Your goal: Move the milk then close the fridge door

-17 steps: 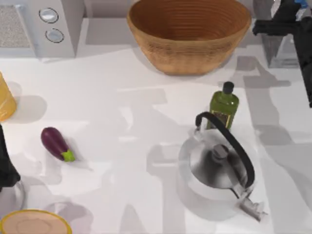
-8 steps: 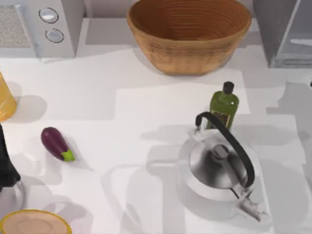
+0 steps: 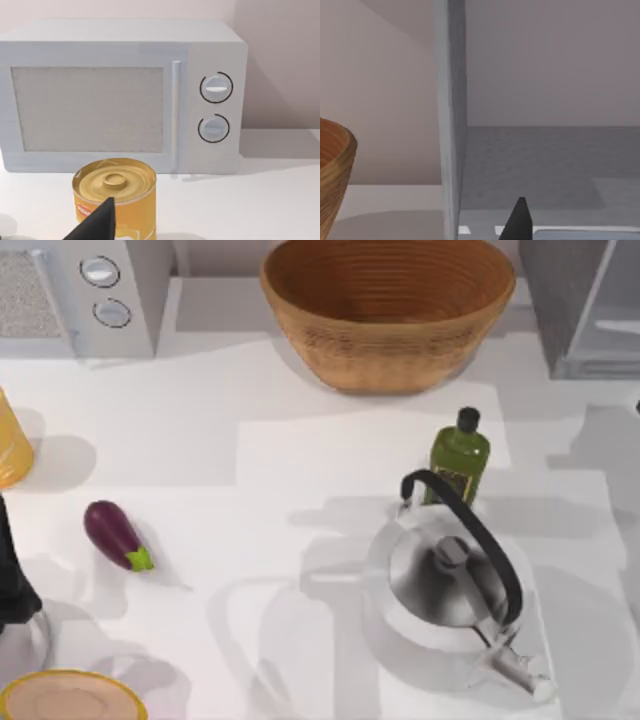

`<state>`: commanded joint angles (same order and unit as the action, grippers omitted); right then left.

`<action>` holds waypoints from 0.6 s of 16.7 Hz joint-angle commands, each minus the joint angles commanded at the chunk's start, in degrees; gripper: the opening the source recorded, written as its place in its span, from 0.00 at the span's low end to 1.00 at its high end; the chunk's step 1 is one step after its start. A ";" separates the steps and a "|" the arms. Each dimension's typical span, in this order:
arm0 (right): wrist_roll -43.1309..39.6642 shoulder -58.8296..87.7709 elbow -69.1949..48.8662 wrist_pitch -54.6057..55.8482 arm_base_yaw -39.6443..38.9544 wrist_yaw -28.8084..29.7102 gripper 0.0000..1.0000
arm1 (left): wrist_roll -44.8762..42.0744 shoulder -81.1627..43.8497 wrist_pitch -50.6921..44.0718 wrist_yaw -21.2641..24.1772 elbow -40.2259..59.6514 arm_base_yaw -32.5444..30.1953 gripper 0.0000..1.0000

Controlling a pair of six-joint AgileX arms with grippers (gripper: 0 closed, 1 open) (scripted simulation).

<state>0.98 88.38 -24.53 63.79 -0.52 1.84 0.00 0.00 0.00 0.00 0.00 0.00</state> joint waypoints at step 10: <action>-0.22 28.52 -30.33 -2.12 7.85 -8.17 0.00 | 0.00 0.00 0.00 0.00 0.00 0.00 1.00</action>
<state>0.75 116.90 -54.85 61.68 7.32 -6.34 0.00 0.00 0.00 0.00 0.00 0.00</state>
